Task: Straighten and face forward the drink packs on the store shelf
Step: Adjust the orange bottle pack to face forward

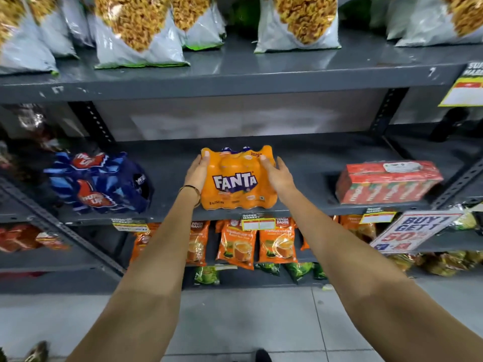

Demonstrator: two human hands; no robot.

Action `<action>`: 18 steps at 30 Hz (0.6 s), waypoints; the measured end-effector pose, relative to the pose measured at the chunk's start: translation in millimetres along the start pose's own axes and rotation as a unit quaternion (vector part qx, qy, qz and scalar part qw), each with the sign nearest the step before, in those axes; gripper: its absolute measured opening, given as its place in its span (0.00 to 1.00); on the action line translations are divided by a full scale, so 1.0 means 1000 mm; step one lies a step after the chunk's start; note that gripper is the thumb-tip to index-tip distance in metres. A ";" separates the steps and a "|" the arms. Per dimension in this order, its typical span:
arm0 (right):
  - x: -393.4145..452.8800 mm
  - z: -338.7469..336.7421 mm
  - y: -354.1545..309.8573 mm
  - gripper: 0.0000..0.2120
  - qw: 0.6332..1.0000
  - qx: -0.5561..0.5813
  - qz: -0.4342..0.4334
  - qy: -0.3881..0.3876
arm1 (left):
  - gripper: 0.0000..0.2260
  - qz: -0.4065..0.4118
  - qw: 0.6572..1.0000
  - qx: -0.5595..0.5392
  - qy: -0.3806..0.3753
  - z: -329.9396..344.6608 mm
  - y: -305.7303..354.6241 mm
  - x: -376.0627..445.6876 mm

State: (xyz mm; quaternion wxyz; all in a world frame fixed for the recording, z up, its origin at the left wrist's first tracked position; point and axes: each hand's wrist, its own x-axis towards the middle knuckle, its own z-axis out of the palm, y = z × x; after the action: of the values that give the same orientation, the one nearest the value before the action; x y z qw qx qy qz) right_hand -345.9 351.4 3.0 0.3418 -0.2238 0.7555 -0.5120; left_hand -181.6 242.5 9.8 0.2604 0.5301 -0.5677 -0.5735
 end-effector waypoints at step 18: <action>0.011 -0.051 0.009 0.29 1.000 -0.003 0.011 0.027 | 0.28 0.035 0.998 0.043 -0.029 0.046 0.002 -0.008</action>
State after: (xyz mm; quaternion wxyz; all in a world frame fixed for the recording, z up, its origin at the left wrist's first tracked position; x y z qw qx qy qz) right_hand -391.1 378.9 3.9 0.3258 -0.2028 0.7687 -0.5116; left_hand -221.7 266.5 5.0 0.2404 0.5033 -0.6179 -0.5541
